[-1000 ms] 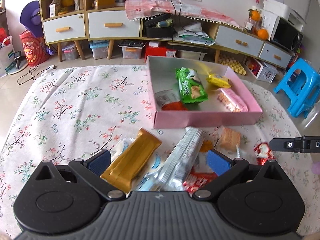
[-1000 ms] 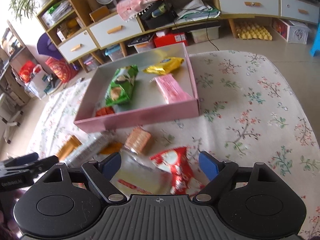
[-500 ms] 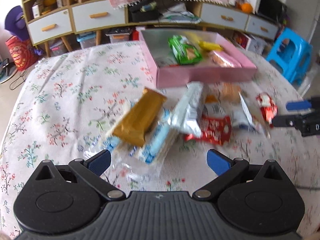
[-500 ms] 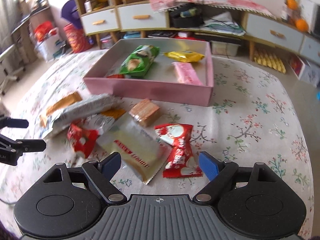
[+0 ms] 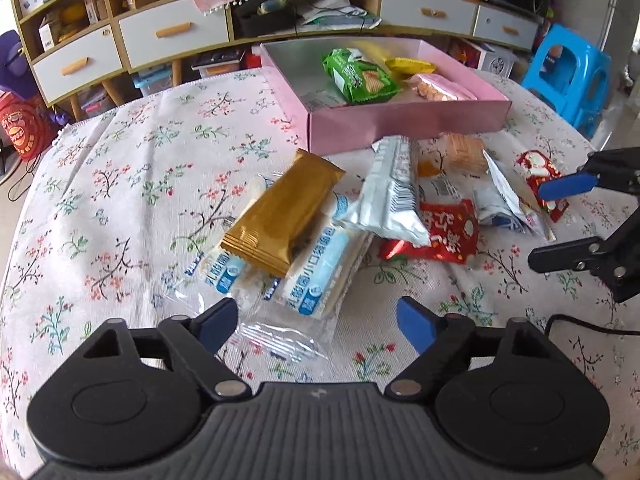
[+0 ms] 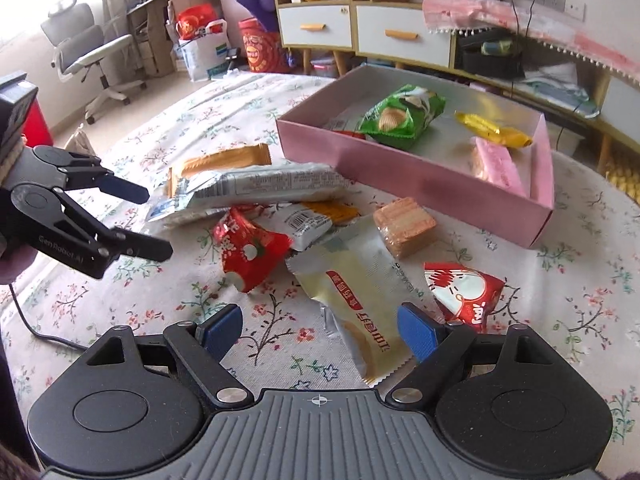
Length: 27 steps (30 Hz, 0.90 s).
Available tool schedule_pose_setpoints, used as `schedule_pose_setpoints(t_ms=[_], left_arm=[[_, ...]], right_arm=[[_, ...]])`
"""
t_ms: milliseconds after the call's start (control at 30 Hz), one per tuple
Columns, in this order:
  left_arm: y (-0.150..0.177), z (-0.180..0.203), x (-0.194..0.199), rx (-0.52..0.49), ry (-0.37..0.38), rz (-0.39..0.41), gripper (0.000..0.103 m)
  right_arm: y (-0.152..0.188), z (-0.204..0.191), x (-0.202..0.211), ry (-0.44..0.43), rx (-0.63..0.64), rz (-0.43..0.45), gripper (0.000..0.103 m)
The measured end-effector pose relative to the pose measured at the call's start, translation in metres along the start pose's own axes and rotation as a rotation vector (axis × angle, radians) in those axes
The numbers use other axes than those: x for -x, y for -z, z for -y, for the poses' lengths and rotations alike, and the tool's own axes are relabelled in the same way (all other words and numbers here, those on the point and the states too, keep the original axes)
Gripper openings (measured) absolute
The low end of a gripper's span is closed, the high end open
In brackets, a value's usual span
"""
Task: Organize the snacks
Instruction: 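Grasp the white milk bar with the left tool while the right tool approaches the cream wafer packet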
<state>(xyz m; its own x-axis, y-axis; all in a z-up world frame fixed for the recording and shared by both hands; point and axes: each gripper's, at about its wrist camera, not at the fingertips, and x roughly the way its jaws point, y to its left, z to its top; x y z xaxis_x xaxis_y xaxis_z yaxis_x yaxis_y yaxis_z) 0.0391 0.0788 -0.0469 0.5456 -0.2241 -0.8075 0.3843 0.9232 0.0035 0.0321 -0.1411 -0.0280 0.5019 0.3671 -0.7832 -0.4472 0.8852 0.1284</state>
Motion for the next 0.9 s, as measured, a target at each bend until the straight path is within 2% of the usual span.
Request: schedule_pose_setpoints(t_ms=[300,400,467,600,733,900], left_arm=[[-0.004,-0.004,-0.003,-0.010,0.010,0.015,0.079],[-0.004,-0.003,-0.003,-0.025,0.025,0.014,0.069],[-0.004,-0.001,-0.002,-0.036,0.043,0.011,0.056],[-0.001,0.003,-0.001,-0.049,0.072,-0.025,0.042],[0.003,0.008,0.002,-0.077,0.071,-0.035,0.038],[0.007,0.011,0.006,-0.078,0.083,-0.068,0.037]], right_arm=[[-0.001,0.020,-0.011,0.053,-0.071,-0.005,0.085],[0.000,0.025,-0.015,0.061,-0.098,-0.006,0.083],[0.001,0.027,-0.015,0.062,-0.102,-0.002,0.079],[0.002,0.027,-0.012,0.058,-0.104,-0.007,0.066],[0.005,0.021,-0.009,0.051,-0.093,-0.014,0.061],[0.010,0.012,-0.003,0.061,-0.073,-0.042,0.060]])
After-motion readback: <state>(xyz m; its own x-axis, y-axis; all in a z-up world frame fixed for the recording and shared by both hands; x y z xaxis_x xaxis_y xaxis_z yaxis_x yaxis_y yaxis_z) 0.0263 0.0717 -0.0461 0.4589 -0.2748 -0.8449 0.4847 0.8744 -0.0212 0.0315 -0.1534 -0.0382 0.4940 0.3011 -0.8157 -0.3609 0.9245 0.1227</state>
